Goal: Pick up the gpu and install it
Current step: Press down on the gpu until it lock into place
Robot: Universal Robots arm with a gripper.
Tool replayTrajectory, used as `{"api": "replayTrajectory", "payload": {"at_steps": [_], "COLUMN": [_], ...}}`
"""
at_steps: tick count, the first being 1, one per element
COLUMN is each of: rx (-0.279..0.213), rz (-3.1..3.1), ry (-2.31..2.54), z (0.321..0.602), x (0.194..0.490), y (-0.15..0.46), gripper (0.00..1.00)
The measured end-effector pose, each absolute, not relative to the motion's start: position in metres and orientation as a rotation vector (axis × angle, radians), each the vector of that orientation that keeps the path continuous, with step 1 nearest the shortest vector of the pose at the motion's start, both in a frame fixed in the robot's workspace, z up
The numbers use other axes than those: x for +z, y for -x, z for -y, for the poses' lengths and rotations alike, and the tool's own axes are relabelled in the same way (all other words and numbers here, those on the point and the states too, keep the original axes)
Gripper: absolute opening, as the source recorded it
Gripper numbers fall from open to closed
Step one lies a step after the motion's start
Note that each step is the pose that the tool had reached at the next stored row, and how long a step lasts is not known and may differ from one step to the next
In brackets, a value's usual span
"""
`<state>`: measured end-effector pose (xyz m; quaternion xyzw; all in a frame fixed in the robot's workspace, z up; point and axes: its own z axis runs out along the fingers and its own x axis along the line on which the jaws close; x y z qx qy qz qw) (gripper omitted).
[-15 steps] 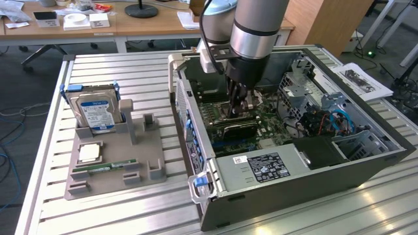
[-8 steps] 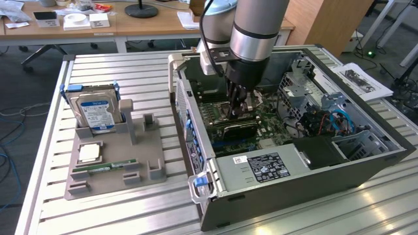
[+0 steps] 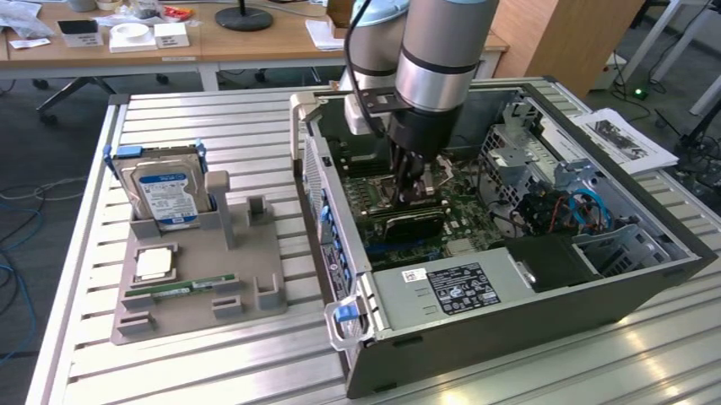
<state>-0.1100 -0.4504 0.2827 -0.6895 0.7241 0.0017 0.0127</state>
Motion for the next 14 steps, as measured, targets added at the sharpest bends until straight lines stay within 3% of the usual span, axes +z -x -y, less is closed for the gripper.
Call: {"api": "replayTrajectory", "payload": {"at_steps": [14], "rx": [0.005], "rz": [-2.257], "ry": [2.149], "z": [0.4505], "x": [0.2788], "y": [0.1061], "gripper": [0.11]}}
